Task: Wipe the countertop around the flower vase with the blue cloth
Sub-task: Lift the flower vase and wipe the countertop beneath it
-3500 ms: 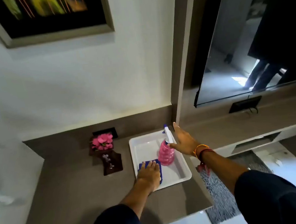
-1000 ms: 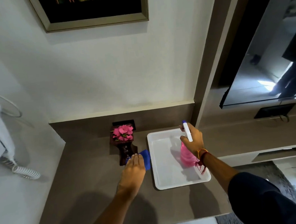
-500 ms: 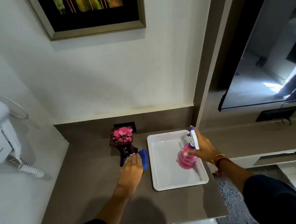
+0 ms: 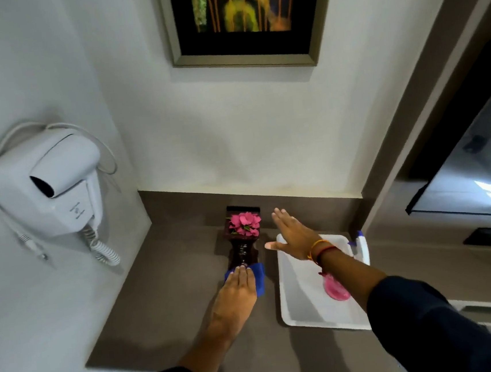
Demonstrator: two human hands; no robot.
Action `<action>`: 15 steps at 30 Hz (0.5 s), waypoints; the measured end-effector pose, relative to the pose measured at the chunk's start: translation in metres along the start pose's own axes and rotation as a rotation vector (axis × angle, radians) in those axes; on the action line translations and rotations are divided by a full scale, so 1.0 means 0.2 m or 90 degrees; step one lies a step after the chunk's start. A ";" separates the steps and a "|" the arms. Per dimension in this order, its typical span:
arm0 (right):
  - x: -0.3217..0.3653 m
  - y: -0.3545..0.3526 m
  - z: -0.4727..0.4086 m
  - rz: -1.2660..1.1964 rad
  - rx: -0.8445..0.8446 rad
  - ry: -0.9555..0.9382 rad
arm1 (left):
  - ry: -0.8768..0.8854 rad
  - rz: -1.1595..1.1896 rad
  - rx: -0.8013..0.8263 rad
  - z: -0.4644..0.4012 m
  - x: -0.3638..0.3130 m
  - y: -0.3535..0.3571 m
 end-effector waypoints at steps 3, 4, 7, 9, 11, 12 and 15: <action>0.07 0.00 -0.20 0.016 0.053 -0.001 | -0.031 0.018 0.002 0.06 0.07 0.06; 0.09 0.00 -0.26 0.026 0.065 -0.002 | -0.033 0.036 0.001 0.08 0.09 0.09; 0.12 0.00 -0.39 0.057 0.126 0.003 | -0.062 0.055 0.031 0.15 0.17 0.13; 0.13 -0.01 -0.43 0.060 0.160 0.008 | -0.083 0.088 0.021 0.19 0.21 0.16; 0.15 0.00 -0.45 0.052 0.166 0.011 | -0.089 0.127 0.021 0.19 0.23 0.19; 0.16 0.00 -0.46 0.045 0.161 0.013 | -0.085 0.139 0.005 0.19 0.23 0.19; 0.18 0.00 -0.45 0.017 0.125 0.033 | -0.066 0.158 -0.014 0.13 0.21 0.22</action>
Point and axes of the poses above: each hand's wrist, its own z-axis away from the middle knuckle, its own y-axis out of the palm, x = y × z, the point moved 1 cm from there along -z, towards the middle knuckle, and after that the axes turned 6 degrees about -y, right-handed, at the moved point
